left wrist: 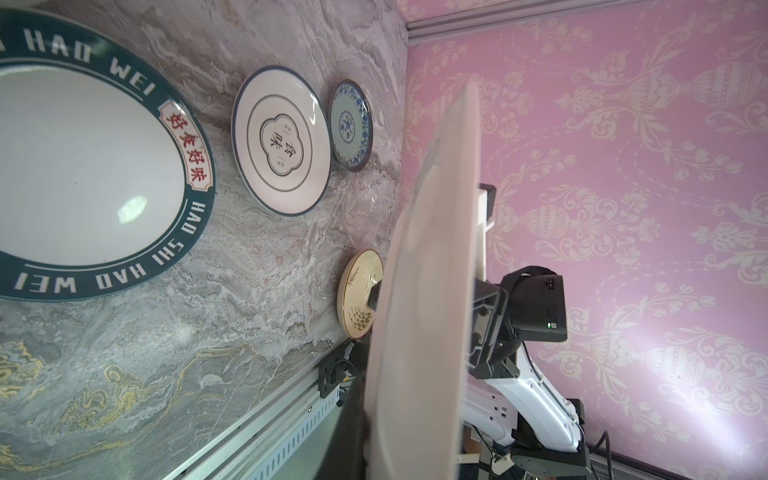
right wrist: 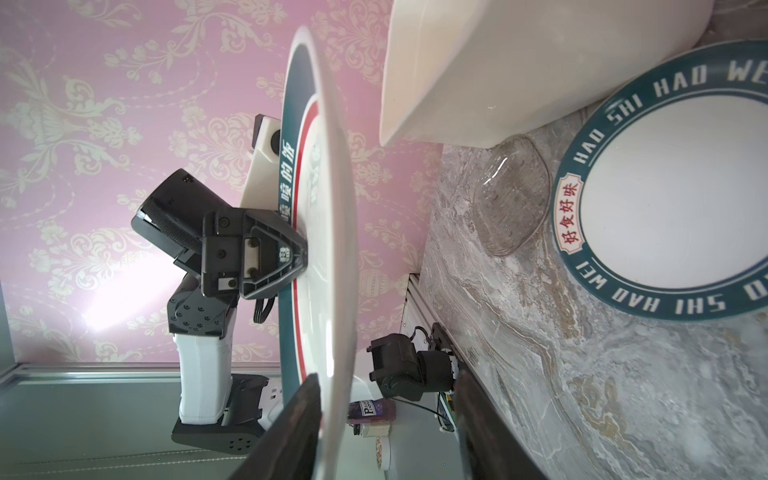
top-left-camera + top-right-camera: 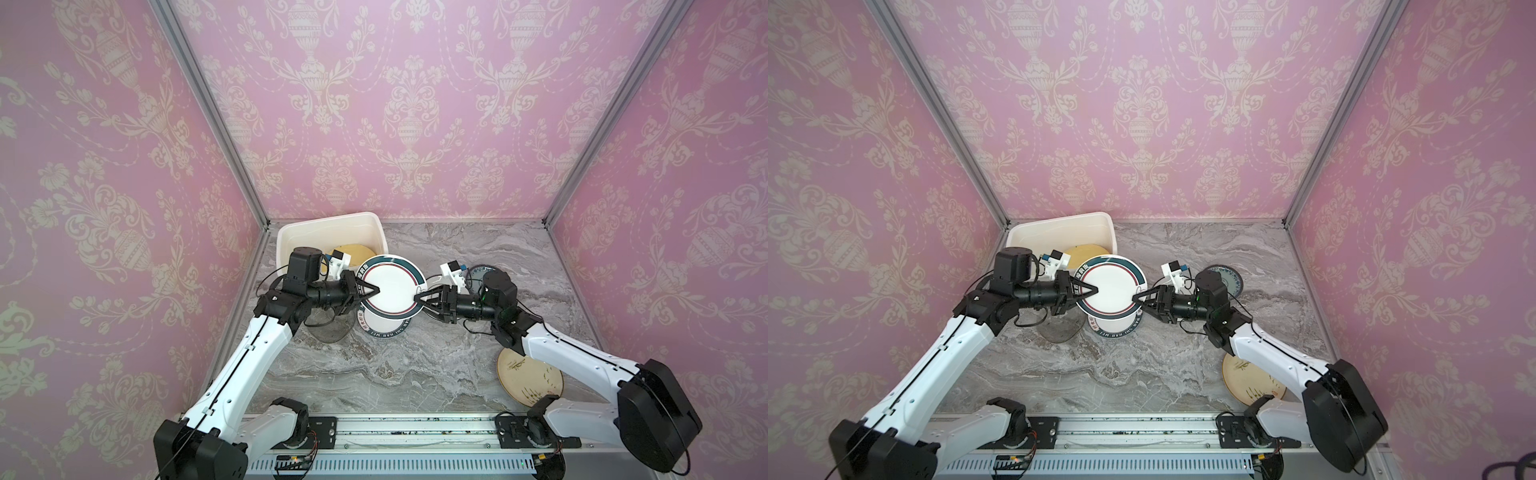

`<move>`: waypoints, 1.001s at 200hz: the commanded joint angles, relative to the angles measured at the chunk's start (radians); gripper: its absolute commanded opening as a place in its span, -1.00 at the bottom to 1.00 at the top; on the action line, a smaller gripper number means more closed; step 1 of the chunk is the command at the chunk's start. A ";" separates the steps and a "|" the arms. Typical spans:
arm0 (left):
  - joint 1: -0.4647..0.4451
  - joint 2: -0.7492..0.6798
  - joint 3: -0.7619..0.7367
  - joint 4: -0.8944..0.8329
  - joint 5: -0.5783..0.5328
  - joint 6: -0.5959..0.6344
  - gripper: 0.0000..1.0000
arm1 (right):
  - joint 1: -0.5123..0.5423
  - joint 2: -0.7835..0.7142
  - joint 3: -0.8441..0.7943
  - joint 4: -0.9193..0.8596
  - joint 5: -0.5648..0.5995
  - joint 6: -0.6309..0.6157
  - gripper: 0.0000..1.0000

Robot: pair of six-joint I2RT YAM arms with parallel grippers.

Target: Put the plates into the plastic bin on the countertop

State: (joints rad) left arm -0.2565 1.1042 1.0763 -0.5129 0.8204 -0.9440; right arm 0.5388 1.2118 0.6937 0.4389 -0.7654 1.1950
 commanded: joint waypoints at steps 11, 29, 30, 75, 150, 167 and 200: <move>0.011 0.027 0.147 -0.097 -0.161 0.101 -1.00 | 0.004 -0.115 0.092 -0.249 0.021 -0.195 0.07; 0.019 0.053 0.211 -0.157 -0.235 0.143 -1.00 | 0.004 -0.162 0.134 -0.426 0.066 -0.296 0.08; 0.021 0.053 0.212 -0.161 -0.240 0.145 -1.00 | 0.004 -0.164 0.136 -0.436 0.070 -0.300 0.08; 0.136 0.110 0.331 -0.247 -0.335 0.196 -1.00 | 0.010 -0.261 0.187 -0.795 0.293 -0.439 0.05; 0.242 0.340 0.578 -0.361 -0.448 0.339 -1.00 | 0.187 -0.355 0.124 -1.017 0.568 -0.538 0.04; 0.257 0.395 0.633 -0.396 -0.475 0.367 -1.00 | 0.251 -0.312 0.128 -1.045 0.616 -0.576 0.04; 0.277 0.478 0.706 -0.428 -0.510 0.411 -1.00 | 0.330 -0.226 0.121 -1.039 0.669 -0.591 0.03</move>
State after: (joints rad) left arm 0.0002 1.5440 1.7153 -0.8921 0.3683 -0.6071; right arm 0.8314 0.9421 0.8352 -0.5671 -0.1749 0.6521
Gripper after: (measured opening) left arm 0.115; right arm 0.517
